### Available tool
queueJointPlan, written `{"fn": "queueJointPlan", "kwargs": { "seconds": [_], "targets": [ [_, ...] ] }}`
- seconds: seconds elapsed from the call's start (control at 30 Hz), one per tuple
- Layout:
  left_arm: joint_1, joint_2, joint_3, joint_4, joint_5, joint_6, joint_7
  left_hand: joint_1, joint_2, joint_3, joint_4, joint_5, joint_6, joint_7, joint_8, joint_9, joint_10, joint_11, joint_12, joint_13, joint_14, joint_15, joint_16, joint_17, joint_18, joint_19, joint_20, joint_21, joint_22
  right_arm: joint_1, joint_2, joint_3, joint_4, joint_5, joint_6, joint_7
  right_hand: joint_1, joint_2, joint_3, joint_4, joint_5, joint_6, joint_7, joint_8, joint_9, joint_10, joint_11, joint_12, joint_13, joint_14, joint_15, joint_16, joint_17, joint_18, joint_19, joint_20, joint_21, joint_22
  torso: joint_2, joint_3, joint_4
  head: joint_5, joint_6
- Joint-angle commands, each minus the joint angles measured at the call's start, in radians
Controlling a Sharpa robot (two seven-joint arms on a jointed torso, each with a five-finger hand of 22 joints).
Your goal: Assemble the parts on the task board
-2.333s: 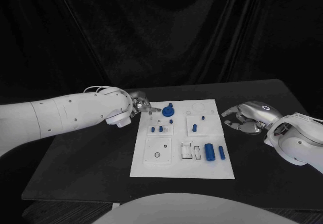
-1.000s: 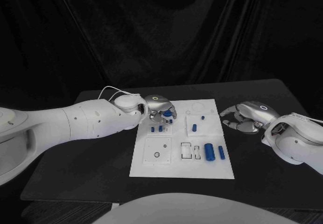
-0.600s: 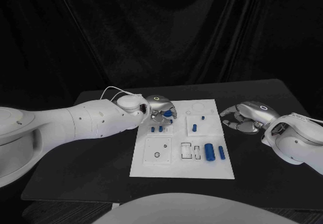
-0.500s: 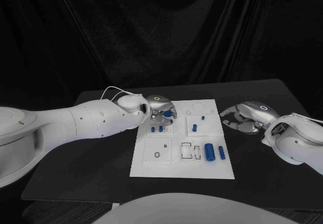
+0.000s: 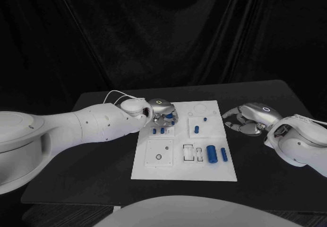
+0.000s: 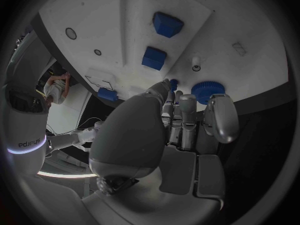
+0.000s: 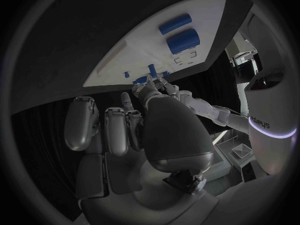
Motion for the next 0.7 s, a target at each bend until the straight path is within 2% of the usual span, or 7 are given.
{"fn": "queueJointPlan", "kwargs": {
  "seconds": [0.03,0.3,0.5,0.57,0.7],
  "targets": [
    [-0.005,0.006,0.001,-0.005,-0.004,-0.009,0.012,-0.006,-0.012,0.011,-0.001,-0.007,0.011,-0.002,0.005,-0.003,0.017,0.000,-0.003,-0.001,-0.004,0.002,0.006,-0.001,-0.006,-0.008,0.000,-0.004,0.161,-0.003,-0.001,0.001,0.001,-0.002,0.001,-0.001,-0.004,-0.005,0.005,-0.001,0.006,0.009,0.000,-0.003,-0.001,-0.001,0.009,-0.004,0.083,0.051,0.010,-0.003,0.021,0.007,-0.002,0.001,-0.003,0.170,0.000,-0.0005,0.0006,0.000,0.000],
    [-0.014,0.019,0.001,-0.025,-0.004,-0.028,0.015,-0.012,-0.008,0.044,-0.009,-0.013,0.059,0.001,0.025,-0.003,0.080,-0.002,0.011,-0.001,0.014,0.002,0.021,0.004,-0.011,0.007,-0.002,0.017,0.166,-0.005,-0.001,0.001,0.002,-0.002,0.000,0.000,-0.005,-0.006,0.007,-0.002,0.006,0.010,0.000,-0.004,-0.002,-0.001,0.009,-0.005,0.083,0.051,0.011,-0.004,0.019,0.007,-0.002,0.001,-0.003,0.170,0.001,-0.0004,0.0001,0.000,0.000],
    [-0.022,0.024,0.001,-0.038,-0.004,-0.084,0.029,-0.006,0.004,0.069,-0.021,-0.019,0.104,0.009,0.044,0.000,0.137,0.000,0.014,-0.008,0.043,0.001,0.030,0.007,-0.015,0.026,-0.006,0.041,0.173,-0.007,-0.002,0.001,0.002,-0.002,0.000,0.000,-0.005,-0.006,0.007,-0.002,0.006,0.010,0.000,-0.004,-0.002,-0.001,0.009,-0.005,0.083,0.051,0.011,-0.004,0.019,0.007,-0.002,0.001,-0.003,0.170,0.000,-0.0002,0.0001,0.000,0.000],
    [-0.024,0.023,0.001,-0.038,-0.004,-0.107,0.037,0.003,0.010,0.075,-0.037,-0.015,0.149,0.012,0.063,0.007,0.204,-0.003,0.031,-0.007,0.071,0.000,0.034,0.012,-0.018,0.037,-0.009,0.055,0.176,-0.007,-0.002,0.001,0.002,-0.002,-0.001,0.001,-0.005,-0.006,0.007,-0.002,0.006,0.010,0.000,-0.004,-0.002,-0.001,0.009,-0.005,0.083,0.051,0.011,-0.004,0.019,0.007,-0.002,0.001,-0.003,0.170,0.000,-0.0003,0.0002,0.000,0.000],
    [-0.026,0.018,0.001,-0.034,-0.004,-0.157,0.053,0.012,0.012,0.082,-0.056,-0.007,0.168,0.016,0.066,0.006,0.243,-0.002,0.026,-0.013,0.097,-0.002,0.034,0.014,-0.020,0.048,-0.012,0.068,0.180,-0.009,-0.002,0.001,0.002,-0.002,-0.001,0.001,-0.005,-0.006,0.007,-0.002,0.006,0.010,0.000,-0.004,-0.002,-0.001,0.009,-0.005,0.083,0.051,0.011,-0.004,0.019,0.007,-0.002,0.001,-0.003,0.170,0.000,-0.0004,0.0002,0.000,0.000]
  ]
}}
